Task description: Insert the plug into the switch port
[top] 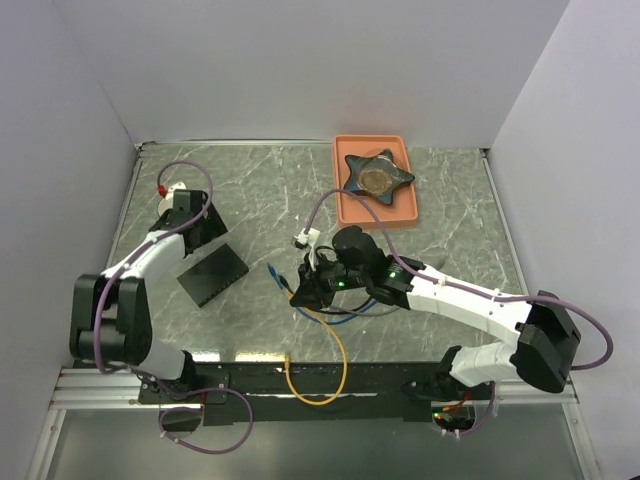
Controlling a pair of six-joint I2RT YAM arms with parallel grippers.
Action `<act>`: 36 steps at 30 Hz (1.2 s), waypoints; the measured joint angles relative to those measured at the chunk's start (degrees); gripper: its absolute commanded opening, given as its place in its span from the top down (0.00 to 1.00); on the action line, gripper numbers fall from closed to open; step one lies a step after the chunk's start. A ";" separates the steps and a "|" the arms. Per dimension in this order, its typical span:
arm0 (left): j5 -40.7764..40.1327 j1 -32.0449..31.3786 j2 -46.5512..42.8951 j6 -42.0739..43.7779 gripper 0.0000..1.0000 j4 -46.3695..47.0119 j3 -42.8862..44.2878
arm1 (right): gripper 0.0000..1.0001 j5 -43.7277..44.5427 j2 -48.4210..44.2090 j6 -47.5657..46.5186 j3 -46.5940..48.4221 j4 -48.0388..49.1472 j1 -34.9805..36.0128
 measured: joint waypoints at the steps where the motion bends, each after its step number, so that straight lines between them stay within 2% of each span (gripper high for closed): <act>1: -0.72 0.26 -1.18 -0.04 0.02 0.17 0.02 | 1.00 0.00 0.35 0.00 0.22 0.00 0.20; 7: -5.03 0.81 -2.49 -2.01 0.05 -1.31 -0.09 | 1.00 0.20 1.60 -0.22 0.74 -0.44 0.55; 10: -7.04 1.27 -4.24 -3.56 0.05 -1.92 -3.85 | 1.00 0.37 1.62 -0.42 0.83 -0.57 0.55; 15: -7.63 5.64 -8.48 -5.29 0.04 -4.11 -10.84 | 1.00 0.50 1.73 -0.44 0.85 -0.63 0.55; 20: -7.69 8.55 -10.51 -6.43 0.03 -4.96 -12.02 | 1.00 0.35 2.40 -0.44 0.94 -0.63 0.57; 29: -0.44 8.87 -2.75 -6.67 0.03 -3.28 -10.67 | 1.00 0.59 2.73 -1.31 1.27 -1.42 0.57; 36: 5.60 9.25 -2.91 -6.16 0.03 -0.35 -10.82 | 1.00 1.11 2.73 -1.95 1.27 -2.25 0.57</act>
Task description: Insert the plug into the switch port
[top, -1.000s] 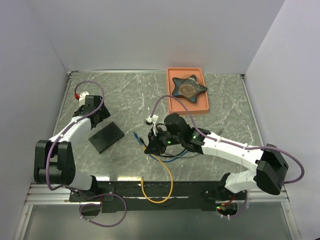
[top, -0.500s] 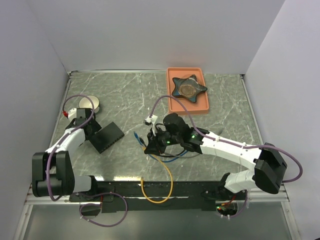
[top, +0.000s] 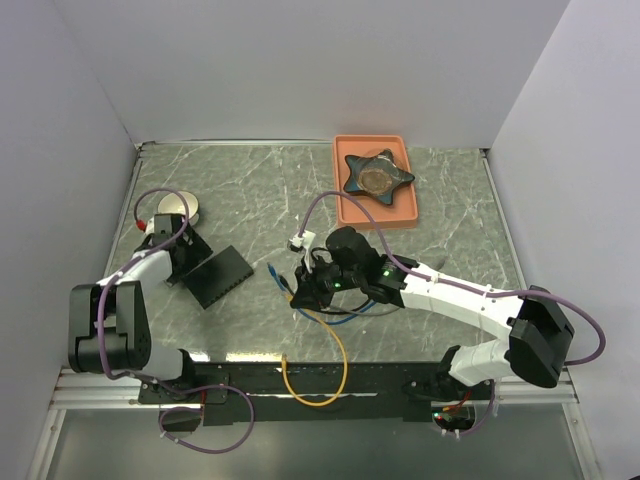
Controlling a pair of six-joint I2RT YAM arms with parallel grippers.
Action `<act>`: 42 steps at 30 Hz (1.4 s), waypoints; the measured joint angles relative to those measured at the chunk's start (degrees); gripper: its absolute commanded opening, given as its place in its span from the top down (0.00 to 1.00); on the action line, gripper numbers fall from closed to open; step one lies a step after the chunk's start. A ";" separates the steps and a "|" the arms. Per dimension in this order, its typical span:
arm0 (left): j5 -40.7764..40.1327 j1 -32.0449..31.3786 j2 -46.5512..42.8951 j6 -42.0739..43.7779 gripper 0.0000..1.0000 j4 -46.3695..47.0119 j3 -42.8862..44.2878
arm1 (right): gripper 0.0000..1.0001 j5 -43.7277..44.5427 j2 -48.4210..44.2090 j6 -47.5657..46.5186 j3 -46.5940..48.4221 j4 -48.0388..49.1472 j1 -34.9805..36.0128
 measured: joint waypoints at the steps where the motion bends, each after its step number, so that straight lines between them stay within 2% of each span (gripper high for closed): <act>1: 1.18 0.00 -0.11 -0.07 0.03 1.03 -0.33 | 1.00 0.09 0.00 0.00 0.04 -0.07 0.00; 10: 16.00 -1.44 -1.57 -3.69 0.02 15.06 -5.60 | 1.00 0.33 5.03 0.02 3.74 -1.38 0.00; 17: 23.30 -5.57 -0.44 -6.21 0.01 18.82 -6.34 | 1.00 0.52 15.28 0.39 10.05 -3.13 0.00; 22: 22.75 -6.19 -0.09 -5.88 0.00 16.63 -5.07 | 1.00 1.68 21.77 1.70 14.67 -4.68 0.00; 31: 16.61 -6.40 3.61 -2.51 0.01 8.48 1.79 | 1.00 7.74 25.92 2.89 17.99 -7.67 1.38; 37: 15.52 -6.40 5.70 -0.07 0.04 7.80 3.76 | 1.00 12.57 30.75 3.37 21.73 -9.11 4.76; 42: 15.85 -6.38 7.39 1.36 0.07 10.71 4.37 | 1.00 15.43 34.03 3.89 24.46 -10.69 6.38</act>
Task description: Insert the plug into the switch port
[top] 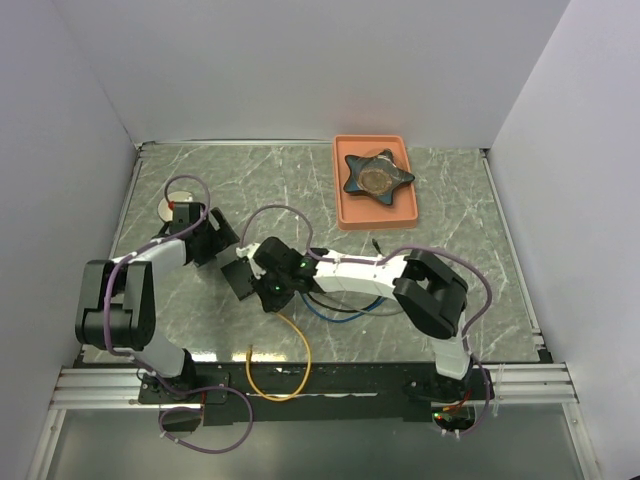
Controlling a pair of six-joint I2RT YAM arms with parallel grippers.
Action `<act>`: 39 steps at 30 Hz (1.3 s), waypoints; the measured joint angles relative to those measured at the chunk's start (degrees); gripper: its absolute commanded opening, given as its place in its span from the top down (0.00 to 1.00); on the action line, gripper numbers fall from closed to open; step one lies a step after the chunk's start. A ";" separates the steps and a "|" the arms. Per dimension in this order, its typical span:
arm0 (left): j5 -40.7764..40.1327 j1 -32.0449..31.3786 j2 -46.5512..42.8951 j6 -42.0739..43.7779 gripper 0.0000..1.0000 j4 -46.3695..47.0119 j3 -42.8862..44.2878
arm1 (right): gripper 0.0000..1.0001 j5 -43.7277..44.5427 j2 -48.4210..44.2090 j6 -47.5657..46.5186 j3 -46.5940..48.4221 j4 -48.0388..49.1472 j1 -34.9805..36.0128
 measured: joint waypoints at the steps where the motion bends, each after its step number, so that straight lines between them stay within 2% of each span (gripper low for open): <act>1: 0.13 0.00 0.24 0.13 0.07 0.68 0.00 | 1.00 0.44 0.70 0.15 0.61 -0.44 0.15; 12: 1.55 -2.36 2.38 1.64 0.09 5.73 0.37 | 1.00 3.37 7.82 3.02 6.45 -3.96 0.24; 20: 2.93 -8.07 3.98 0.79 0.13 10.71 -0.20 | 1.00 6.23 7.91 4.81 6.67 -4.24 0.24; 27: 3.02 -8.85 2.93 -0.79 0.13 14.67 -2.99 | 1.00 10.69 8.17 7.48 7.50 -5.84 0.04; 39: 3.15 -8.74 -4.46 -3.65 0.13 9.75 -8.15 | 1.00 14.73 8.68 9.05 8.63 -7.69 -2.32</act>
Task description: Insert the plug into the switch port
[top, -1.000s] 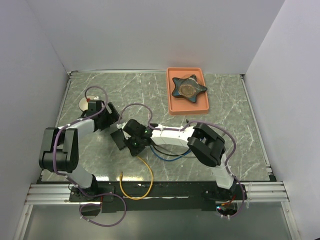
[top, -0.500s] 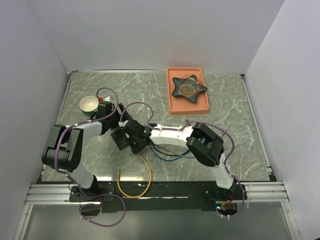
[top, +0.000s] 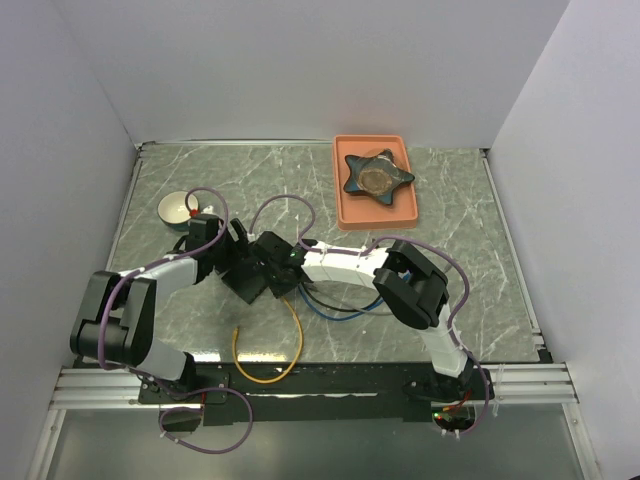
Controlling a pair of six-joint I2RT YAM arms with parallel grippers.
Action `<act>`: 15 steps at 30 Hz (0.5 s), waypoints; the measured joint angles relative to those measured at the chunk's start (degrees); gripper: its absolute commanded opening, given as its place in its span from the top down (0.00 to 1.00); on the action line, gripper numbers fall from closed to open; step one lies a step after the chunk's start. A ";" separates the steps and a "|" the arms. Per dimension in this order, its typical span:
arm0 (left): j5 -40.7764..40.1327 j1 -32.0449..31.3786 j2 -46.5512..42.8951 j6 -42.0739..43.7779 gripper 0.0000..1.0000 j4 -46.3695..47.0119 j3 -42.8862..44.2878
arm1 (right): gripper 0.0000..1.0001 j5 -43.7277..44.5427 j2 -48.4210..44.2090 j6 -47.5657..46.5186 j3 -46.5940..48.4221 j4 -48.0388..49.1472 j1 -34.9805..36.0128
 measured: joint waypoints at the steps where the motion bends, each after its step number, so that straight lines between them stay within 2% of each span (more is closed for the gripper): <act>1: 0.04 0.00 -0.26 -0.17 0.13 -0.39 -0.11 | 1.00 0.02 0.00 0.00 -0.02 0.00 0.00; 15: 0.02 -0.22 0.39 -0.22 0.11 -3.61 1.81 | 1.00 -1.36 -3.19 -5.51 -6.29 6.82 0.07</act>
